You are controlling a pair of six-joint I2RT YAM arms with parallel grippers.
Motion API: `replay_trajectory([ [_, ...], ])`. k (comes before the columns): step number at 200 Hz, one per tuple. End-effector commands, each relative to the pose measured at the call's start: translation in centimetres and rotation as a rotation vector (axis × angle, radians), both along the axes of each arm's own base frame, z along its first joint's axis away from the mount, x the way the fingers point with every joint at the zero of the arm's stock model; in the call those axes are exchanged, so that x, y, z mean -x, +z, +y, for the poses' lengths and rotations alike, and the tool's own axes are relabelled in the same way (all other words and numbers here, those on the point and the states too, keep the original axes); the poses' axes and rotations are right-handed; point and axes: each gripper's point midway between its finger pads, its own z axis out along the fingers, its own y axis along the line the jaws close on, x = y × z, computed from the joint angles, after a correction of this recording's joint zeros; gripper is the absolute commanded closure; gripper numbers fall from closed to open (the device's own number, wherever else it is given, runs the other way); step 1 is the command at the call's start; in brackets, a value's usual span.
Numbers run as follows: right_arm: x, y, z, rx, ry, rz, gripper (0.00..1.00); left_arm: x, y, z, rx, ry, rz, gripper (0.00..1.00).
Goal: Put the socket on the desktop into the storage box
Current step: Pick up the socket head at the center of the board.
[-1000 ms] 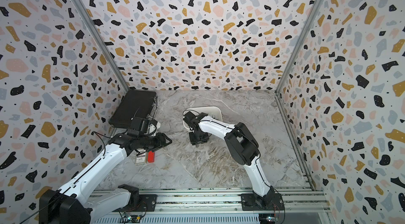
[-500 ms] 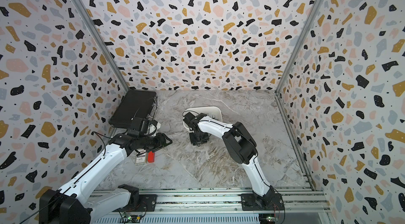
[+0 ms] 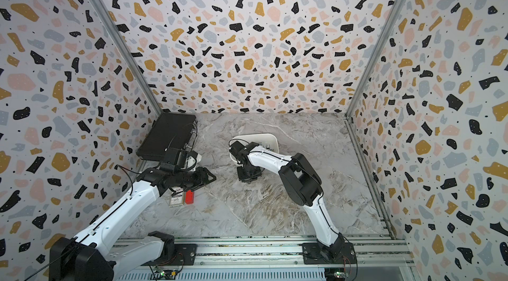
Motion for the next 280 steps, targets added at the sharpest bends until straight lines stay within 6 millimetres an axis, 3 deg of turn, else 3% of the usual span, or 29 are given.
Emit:
replay_trajectory([
  [1, 0.7, 1.2, 0.3, -0.019, 0.006, 0.004, 0.82, -0.3, 0.1, 0.0, 0.015, 0.004, -0.017, 0.5],
  [59, 1.0, 3.4, 0.3, -0.066, 0.009, -0.024, 0.83, -0.3, -0.2, 0.0, 0.015, 0.012, -0.007, 0.5],
  [154, 0.4, 9.1, 0.0, -0.164, 0.013, -0.116, 0.83, -1.7, -0.9, -0.6, 0.041, 0.039, 0.011, 0.5],
  [231, -3.1, 12.0, -1.8, -0.19, -0.02, -0.181, 0.83, -3.9, -0.1, -1.0, 0.06, 0.064, -0.004, 0.49],
  [280, -6.2, 12.8, -3.3, -0.179, -0.066, -0.202, 0.82, -5.5, 1.2, -1.6, 0.073, 0.062, -0.026, 0.49],
])
